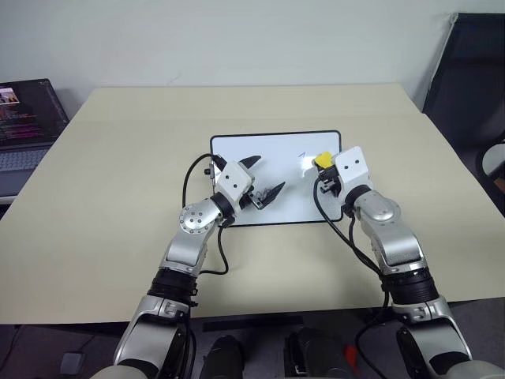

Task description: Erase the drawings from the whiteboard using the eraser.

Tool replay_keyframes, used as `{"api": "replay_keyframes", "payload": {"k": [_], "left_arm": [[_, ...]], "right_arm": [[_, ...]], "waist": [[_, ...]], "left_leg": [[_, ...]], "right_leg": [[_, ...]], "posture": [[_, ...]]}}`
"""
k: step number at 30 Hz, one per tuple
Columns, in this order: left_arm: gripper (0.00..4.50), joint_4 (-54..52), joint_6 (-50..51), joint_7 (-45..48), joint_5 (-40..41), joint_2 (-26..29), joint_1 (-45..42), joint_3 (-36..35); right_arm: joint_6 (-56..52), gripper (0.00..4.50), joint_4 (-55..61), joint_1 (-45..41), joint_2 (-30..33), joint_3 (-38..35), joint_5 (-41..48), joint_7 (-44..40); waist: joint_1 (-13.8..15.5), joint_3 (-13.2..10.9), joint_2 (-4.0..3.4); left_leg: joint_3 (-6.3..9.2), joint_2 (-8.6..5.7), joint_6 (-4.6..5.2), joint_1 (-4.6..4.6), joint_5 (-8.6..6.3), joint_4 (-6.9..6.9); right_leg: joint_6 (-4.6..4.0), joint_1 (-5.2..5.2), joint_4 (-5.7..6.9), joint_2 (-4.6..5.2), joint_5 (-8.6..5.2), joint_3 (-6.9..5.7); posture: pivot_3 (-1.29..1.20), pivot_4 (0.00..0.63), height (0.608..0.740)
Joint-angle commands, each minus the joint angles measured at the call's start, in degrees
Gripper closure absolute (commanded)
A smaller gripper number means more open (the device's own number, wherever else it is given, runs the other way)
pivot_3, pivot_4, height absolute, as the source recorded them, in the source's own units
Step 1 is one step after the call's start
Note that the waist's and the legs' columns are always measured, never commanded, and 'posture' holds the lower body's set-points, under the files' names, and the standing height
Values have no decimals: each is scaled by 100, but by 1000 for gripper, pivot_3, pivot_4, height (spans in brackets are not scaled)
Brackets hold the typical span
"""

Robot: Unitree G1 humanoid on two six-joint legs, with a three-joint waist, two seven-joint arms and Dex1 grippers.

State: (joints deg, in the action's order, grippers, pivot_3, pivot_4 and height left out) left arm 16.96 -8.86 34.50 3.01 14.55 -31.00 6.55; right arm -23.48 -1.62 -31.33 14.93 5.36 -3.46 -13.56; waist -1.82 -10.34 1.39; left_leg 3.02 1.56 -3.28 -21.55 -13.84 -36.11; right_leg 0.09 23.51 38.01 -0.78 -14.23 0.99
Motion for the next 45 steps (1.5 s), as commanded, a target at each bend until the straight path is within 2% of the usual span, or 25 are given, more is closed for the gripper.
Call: {"api": "replay_keyframes", "payload": {"k": [1, 12, 22, 31, 45], "left_arm": [[0, -69, -58, 27, 47, -6, -117, -25], [0, -135, -62, 5, 34, 11, -61, -34], [0, -230, -37, -44, 13, 38, -17, -34], [0, -292, -29, -61, 23, 45, 26, -46], [0, -331, 30, -57, 35, -20, 60, -17]], "right_arm": [[253, 3272, -51, -281, -75, -79, -6, 66], [774, 3272, -631, -692, -333, 16, -9, 40], [814, 3272, -889, -744, -480, 206, -146, -15], [261, 3272, -523, -243, -410, 502, -347, -182], [-284, 3272, 380, 432, 59, 277, -298, -219]], "waist": [[-2, 0, 0], [5, -1, -1], [1, -1, -1], [7, 0, -1], [29, 1, 2]], "left_leg": [[0, 0, 0, -2, 0, 1], [0, 1, 0, -31, 0, 3], [-1, 2, 0, -28, 0, 2], [0, 3, 0, -28, 0, 1], [2, 0, 0, -20, 0, -3]], "right_leg": [[0, 2, 0, 0, 0, 0], [-1, 29, -4, 0, 0, 1], [-2, 29, 1, -1, 1, 1], [-2, 29, 2, -1, 1, 2], [-2, 18, 2, 0, 2, -1]], "posture": [[0, 150, 740], [0, 150, 740], [0, 150, 740], [0, 150, 740], [0, 150, 740]]}}
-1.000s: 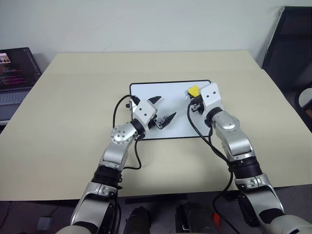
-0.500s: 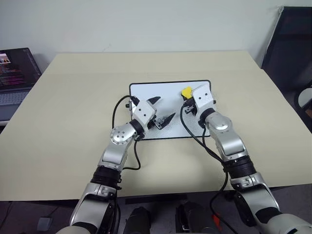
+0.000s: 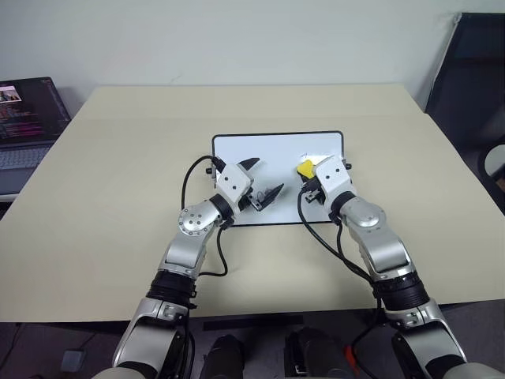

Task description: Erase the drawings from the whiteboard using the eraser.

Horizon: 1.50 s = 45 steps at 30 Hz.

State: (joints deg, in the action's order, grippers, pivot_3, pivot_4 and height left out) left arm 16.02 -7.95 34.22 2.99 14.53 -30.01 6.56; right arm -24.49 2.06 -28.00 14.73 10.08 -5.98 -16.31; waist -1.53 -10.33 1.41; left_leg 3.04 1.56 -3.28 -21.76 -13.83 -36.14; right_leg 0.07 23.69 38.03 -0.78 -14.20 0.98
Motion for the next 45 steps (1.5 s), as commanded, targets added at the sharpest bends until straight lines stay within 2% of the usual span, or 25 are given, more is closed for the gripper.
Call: {"api": "replay_keyframes", "payload": {"k": [1, 19, 25, 31, 45], "left_arm": [[0, -217, -67, -20, 39, -23, -52, -16], [0, -218, -85, -27, 25, -4, -34, -51], [0, -352, -53, -62, 21, 25, 63, -66], [0, -485, 3, -86, 7, 22, 141, -46], [0, -424, 51, -19, 22, 16, 43, -12]], "right_arm": [[-144, 3272, 7, 59, 55, -217, -28, 96], [1018, 3272, -1144, -1176, -568, -311, 43, 457], [599, 3272, -1071, -1002, -515, -60, -129, 248], [78, 3272, -670, -748, -439, -178, -96, 313], [-306, 3272, -434, -342, 18, -508, -70, 463]], "waist": [[-1, 0, 0], [-18, -1, -1], [-18, -1, -2], [-15, -1, -2], [5, 1, 1]], "left_leg": [[0, 0, 0, 0, 0, -1], [-5, 2, 0, -13, 0, 6], [-5, 2, 0, -13, 0, 6], [-4, 3, 0, -11, 0, 2], [-2, -1, 0, 2, 0, -7]], "right_leg": [[1, 0, 0, 0, 0, 0], [2, 16, -4, -1, 2, 3], [1, 16, -3, 0, 2, 3], [1, 15, 3, 0, 3, 4], [2, -5, 0, 0, 5, 2]], "posture": [[0, 150, 740], [0, 150, 740], [0, 150, 740], [0, 150, 740], [0, 150, 740]]}}
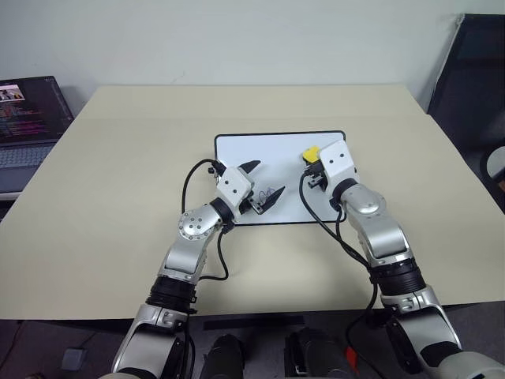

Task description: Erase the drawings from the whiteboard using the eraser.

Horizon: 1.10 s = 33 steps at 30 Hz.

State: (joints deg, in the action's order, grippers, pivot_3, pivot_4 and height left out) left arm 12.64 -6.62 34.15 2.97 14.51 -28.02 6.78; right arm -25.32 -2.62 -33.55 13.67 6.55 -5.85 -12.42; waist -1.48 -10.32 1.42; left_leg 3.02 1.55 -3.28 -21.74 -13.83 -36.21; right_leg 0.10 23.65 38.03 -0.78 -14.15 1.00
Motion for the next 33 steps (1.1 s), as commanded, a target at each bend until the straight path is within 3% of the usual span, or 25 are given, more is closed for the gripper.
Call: {"api": "replay_keyframes", "payload": {"k": [1, 16, 23, 33], "left_arm": [[0, -67, -89, -10, 22, 6, -166, -29], [0, -187, -56, 4, 78, -79, 45, -7], [0, -1382, 560, -133, 238, -16, 847, -77], [0, -2614, 1200, -521, 100, -60, 2082, 132]], "right_arm": [[-243, 3272, 114, 279, 135, -149, -85, 71], [-433, 3272, 1008, 879, 197, -160, -17, -27], [-490, 3272, 1936, 1234, 131, -463, 761, -515], [-130, 3272, 2194, 1598, 348, -536, 933, -741]], "waist": [[-2, 0, 0], [-17, 0, 1], [-20, -1, -1], [-36, -2, -1]], "left_leg": [[0, 0, 0, 0, 0, 0], [-1, 1, 0, 4, 0, 2], [0, 3, 0, -16, 0, 11], [-2, 5, 0, -7, 0, 10]], "right_leg": [[0, -1, 0, 0, 0, -1], [0, -3, -2, -1, 0, -1], [0, 17, -9, -1, -1, 2], [0, 13, -8, -2, -1, 3]], "posture": [[0, 150, 740], [0, 150, 740], [0, 150, 740], [0, 150, 740]]}}
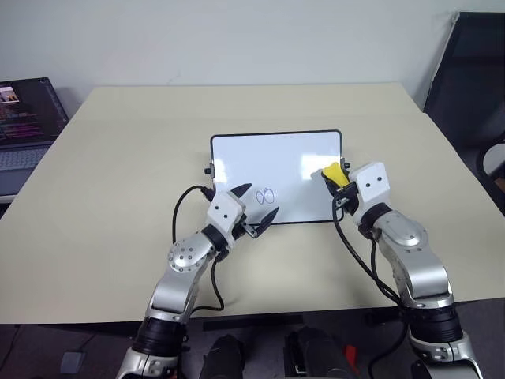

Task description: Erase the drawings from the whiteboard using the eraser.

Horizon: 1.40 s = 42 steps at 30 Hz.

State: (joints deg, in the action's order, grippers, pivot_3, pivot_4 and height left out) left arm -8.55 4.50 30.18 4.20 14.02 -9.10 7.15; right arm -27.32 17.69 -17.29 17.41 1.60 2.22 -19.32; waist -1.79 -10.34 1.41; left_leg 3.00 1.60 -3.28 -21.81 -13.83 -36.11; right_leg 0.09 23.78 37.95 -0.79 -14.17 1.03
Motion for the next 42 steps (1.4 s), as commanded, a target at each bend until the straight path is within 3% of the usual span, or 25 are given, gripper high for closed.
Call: {"api": "replay_keyframes", "payload": {"k": [1, 7, 26, 35, 42], "left_arm": [[0, -572, 131, -181, -40, -13, 284, 92], [0, -879, 354, -456, -167, 94, 842, 53], [0, -885, 258, -630, -48, 312, 1260, -259], [0, -743, 273, -414, 208, 509, 1069, -501], [0, -620, 266, -406, 215, 599, 877, -638]], "right_arm": [[93, 3272, 131, -55, -45, -21, 135, -50], [336, 3272, -133, -386, -160, 355, -60, 1], [1577, 3272, -1574, -1287, -614, 1340, -561, -267], [1893, 3272, -2900, -2014, -973, 1322, -861, -7], [2058, 3272, -3126, -2049, -1074, 1389, -904, 35]], "waist": [[-2, -1, -1], [-3, -1, -1], [0, -1, -2], [1, -1, -2], [3, -1, -2]], "left_leg": [[0, 0, 0, 0, 0, 1], [0, 1, 0, 4, 0, 0], [-1, 2, 0, 1, 0, 1], [0, 3, 0, 2, 0, 0], [-1, 3, 0, 0, 0, 1]], "right_leg": [[0, 1, 0, 0, 0, 1], [-1, 0, 4, -1, 0, 0], [-2, 2, 1, -1, 0, 1], [-4, 2, 3, -1, 1, -1], [-5, 3, 2, 0, 1, 0]], "posture": [[0, 150, 740], [0, 150, 740], [0, 150, 740], [0, 150, 740], [0, 150, 740]]}}
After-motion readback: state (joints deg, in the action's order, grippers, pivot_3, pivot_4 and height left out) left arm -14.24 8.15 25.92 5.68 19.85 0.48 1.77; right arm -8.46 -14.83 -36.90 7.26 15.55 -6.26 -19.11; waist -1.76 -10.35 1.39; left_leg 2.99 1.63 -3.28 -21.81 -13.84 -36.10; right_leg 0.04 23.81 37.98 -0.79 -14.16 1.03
